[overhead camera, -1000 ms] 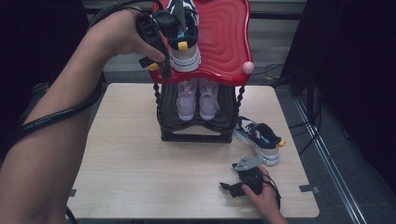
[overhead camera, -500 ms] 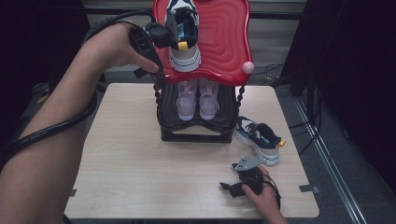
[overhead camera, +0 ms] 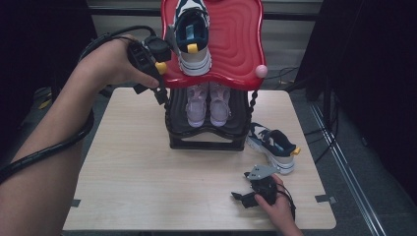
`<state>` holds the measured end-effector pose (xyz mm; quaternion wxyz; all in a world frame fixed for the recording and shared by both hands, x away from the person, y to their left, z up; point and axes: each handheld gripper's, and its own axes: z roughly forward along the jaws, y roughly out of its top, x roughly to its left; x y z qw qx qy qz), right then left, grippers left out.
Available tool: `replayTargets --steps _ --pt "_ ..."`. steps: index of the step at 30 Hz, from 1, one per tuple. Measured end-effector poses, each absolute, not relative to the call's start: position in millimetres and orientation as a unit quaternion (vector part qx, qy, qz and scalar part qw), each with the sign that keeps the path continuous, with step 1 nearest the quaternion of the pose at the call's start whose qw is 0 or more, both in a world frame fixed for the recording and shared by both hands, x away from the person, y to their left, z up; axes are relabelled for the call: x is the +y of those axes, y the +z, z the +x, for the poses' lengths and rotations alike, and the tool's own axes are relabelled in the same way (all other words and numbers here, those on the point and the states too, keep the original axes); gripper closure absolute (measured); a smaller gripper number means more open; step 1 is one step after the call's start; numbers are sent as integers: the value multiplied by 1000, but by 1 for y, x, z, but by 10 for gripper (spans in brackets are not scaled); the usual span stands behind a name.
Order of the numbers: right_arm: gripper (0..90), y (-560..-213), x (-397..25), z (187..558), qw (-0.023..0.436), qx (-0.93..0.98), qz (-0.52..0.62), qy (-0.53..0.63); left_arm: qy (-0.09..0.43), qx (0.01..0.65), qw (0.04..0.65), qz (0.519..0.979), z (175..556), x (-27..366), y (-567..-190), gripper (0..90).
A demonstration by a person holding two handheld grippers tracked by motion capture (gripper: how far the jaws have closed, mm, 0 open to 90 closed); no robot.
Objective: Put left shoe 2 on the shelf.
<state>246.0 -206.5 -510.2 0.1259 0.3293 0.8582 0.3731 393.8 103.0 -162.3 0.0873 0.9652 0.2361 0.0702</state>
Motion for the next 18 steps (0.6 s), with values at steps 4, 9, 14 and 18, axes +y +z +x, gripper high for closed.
replayTargets --steps 4,9,14,18 --pt "135 -510 -206 246 126 858 330 373 68 240 84 965 391 105 -168 238" --pt "135 -510 -206 246 126 858 329 373 65 242 85 964 389 109 -176 238" --pt "135 -510 -207 246 126 858 329 373 61 245 80 964 389 112 -185 238" --pt "135 -510 -207 246 126 858 329 373 59 245 76 965 387 114 -192 237"
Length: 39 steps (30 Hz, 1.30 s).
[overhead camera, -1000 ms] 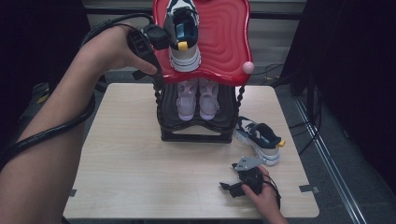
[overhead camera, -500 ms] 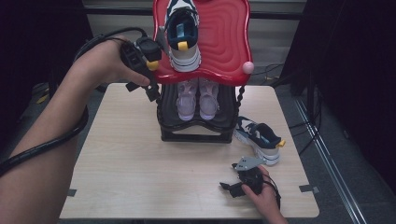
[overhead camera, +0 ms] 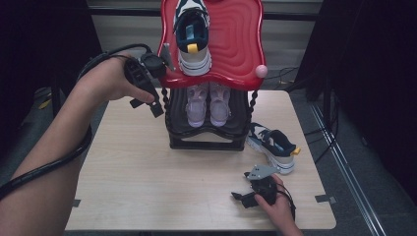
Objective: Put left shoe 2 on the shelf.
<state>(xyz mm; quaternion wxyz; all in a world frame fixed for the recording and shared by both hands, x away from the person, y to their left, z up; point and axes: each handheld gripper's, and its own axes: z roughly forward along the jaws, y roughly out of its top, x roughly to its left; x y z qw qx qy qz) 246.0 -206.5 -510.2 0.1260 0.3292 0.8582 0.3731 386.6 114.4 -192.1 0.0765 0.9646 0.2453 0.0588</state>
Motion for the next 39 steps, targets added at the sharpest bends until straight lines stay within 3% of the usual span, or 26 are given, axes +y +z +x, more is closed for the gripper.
replayTargets --steps 39 --pt "135 -510 -206 246 127 857 330 375 10 243 70 968 373 125 -294 240"
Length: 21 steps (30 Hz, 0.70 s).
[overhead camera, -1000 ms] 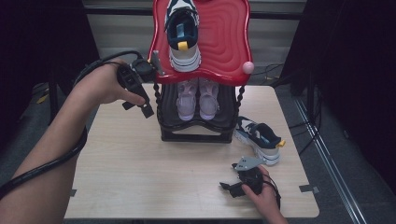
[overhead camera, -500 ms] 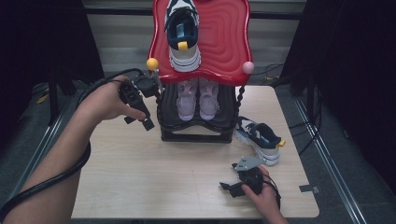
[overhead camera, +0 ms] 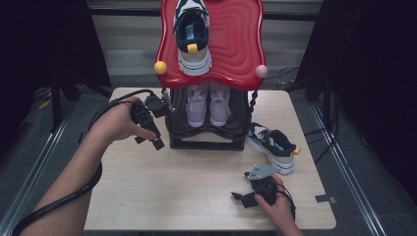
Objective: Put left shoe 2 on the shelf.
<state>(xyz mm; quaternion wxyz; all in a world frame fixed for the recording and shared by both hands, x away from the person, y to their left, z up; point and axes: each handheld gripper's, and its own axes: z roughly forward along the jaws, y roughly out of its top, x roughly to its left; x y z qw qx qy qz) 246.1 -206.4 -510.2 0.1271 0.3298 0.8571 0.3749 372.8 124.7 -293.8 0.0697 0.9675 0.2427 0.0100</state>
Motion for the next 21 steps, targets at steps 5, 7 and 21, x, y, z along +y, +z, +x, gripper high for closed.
replayTargets --steps 5,7,21 --pt "135 -510 -206 246 127 857 330 375 3 239 67 969 373 125 -309 239" --pt "135 -510 -206 246 127 857 330 375 0 241 66 968 372 125 -315 239" --pt "135 -510 -206 246 128 857 329 375 -18 238 55 970 372 123 -358 238"
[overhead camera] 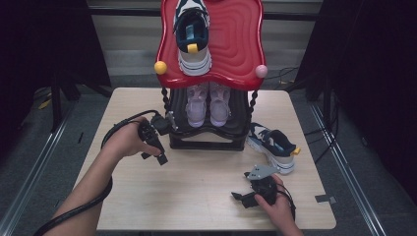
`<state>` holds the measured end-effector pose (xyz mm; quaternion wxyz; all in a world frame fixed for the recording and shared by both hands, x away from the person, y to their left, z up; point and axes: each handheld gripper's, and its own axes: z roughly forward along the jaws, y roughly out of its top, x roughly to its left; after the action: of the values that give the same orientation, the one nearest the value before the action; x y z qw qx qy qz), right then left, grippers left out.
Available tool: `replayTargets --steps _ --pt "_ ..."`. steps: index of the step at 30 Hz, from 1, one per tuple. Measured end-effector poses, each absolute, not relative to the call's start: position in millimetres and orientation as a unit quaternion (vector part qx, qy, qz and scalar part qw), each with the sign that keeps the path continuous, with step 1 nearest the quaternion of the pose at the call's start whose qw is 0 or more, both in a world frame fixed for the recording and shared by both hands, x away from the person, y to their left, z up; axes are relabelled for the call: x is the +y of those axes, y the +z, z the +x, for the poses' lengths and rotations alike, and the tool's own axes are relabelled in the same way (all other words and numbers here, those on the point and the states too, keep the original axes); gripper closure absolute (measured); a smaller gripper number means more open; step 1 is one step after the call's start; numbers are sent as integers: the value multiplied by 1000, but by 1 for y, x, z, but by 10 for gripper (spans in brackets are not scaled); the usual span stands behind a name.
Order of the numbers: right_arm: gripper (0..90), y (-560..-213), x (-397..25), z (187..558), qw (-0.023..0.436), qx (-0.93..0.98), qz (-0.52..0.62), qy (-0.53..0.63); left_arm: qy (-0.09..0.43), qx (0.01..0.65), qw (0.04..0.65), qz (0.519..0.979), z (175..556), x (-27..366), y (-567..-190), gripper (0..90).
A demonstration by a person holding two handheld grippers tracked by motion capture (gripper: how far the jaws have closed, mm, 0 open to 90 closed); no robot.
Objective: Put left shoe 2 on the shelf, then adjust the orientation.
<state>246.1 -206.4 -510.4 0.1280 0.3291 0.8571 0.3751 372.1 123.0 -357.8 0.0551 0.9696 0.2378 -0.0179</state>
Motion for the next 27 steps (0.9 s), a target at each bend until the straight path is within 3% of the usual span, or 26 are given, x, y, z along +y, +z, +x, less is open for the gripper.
replayTargets --steps 27 --pt "135 -510 -206 246 126 858 330 374 -21 265 103 959 363 117 -419 234"
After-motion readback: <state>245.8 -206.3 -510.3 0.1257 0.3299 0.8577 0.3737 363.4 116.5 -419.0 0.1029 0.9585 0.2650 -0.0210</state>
